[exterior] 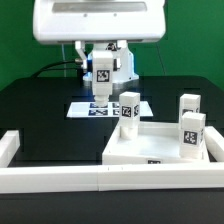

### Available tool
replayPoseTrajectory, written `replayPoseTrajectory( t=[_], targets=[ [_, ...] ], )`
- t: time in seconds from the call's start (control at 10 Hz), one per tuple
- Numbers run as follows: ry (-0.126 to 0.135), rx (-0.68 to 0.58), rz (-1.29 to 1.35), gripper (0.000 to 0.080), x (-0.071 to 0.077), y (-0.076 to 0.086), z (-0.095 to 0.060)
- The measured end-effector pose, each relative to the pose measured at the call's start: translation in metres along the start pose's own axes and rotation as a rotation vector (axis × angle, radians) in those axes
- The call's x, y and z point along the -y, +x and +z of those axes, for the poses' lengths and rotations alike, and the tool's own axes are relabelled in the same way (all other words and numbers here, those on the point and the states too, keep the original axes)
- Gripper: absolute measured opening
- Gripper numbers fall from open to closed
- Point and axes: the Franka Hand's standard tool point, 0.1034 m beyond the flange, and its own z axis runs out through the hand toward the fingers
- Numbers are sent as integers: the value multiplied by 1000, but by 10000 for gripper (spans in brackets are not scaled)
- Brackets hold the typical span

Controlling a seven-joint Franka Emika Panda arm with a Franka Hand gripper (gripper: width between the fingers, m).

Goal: Assemble square table

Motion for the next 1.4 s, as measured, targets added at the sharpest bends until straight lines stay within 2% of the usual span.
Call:
replayPoseTrajectory(
  t=[0.1,0.2,0.4,0.5,0.6,0.7,1.0,1.1,1.2,1.4],
  targets=[
    [14,-6,6,287,3,3,1],
    [11,-17,18,287,4,4,5],
    [-43,-72,32,287,8,10,17],
    [-74,-98,42,287,3,13,22],
    [-130,-160,52,287,-5,19,24],
    [-149,-178,46,287,-7,19,26],
    [-143,-167,49,287,-6,17,28],
    [-145,-167,49,287,-7,16,28],
    [-158,-181,45,287,-10,13,29],
    [-128,-181,48,287,5,12,33]
  ],
)
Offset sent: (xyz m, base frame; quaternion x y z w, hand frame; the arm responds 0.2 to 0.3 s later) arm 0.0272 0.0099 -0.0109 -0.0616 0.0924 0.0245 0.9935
